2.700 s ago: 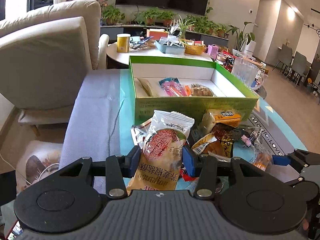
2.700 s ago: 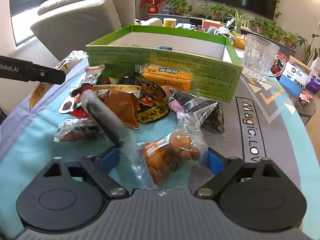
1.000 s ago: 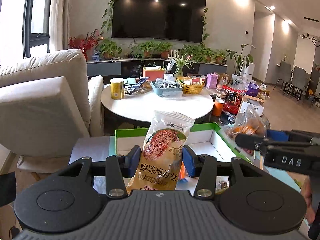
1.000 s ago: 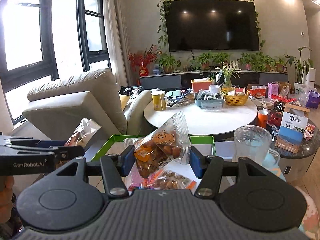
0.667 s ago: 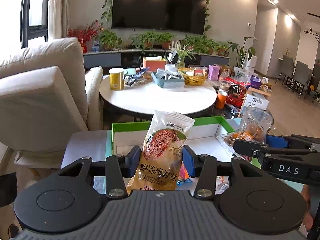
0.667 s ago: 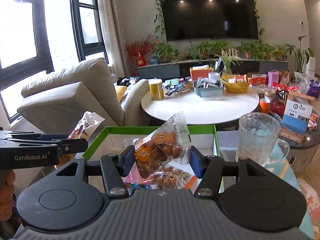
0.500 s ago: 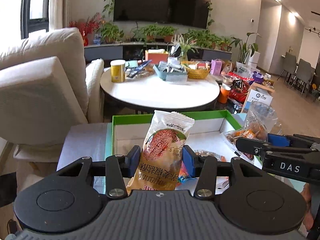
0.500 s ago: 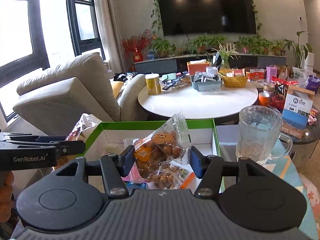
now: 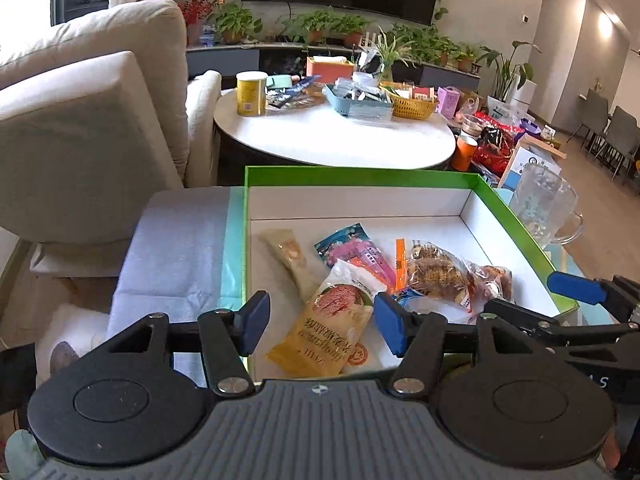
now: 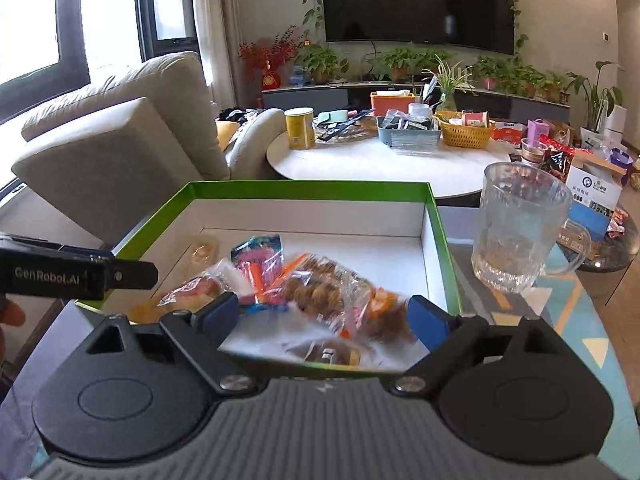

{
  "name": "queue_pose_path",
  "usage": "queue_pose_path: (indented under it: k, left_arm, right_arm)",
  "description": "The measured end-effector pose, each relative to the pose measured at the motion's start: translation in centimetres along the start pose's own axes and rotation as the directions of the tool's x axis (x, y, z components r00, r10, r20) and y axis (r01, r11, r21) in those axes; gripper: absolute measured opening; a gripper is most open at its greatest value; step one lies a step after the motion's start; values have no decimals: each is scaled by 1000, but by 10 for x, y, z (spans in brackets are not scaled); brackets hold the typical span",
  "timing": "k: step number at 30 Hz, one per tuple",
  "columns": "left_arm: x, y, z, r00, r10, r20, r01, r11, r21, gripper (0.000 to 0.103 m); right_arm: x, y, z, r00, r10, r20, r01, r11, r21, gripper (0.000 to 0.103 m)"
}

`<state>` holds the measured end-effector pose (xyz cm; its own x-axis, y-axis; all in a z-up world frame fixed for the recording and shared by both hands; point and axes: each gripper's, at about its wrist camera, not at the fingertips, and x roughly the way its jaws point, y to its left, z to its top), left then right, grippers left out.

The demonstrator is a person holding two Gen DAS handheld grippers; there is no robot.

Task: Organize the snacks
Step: 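Grasp the white-and-red spicy packet with left tool while right tool grasps dark dried-fruit bag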

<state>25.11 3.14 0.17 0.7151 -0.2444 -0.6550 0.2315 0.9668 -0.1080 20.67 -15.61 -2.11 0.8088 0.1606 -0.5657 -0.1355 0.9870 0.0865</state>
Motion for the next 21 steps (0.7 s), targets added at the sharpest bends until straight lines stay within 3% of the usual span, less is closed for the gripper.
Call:
queue_pose_path:
  k: [8,21]
  left_arm:
    - [-30,12,-18,999,39,25,-38,999,-29,59]
    - [-19,19,-58,994,48,-94,-58,994,-96,60]
  right_arm:
    - [-22,0,0,1000,1,31,-2,1000,18,66]
    - [-42,-20,-27,1000,-30,-4,30,998,49,66]
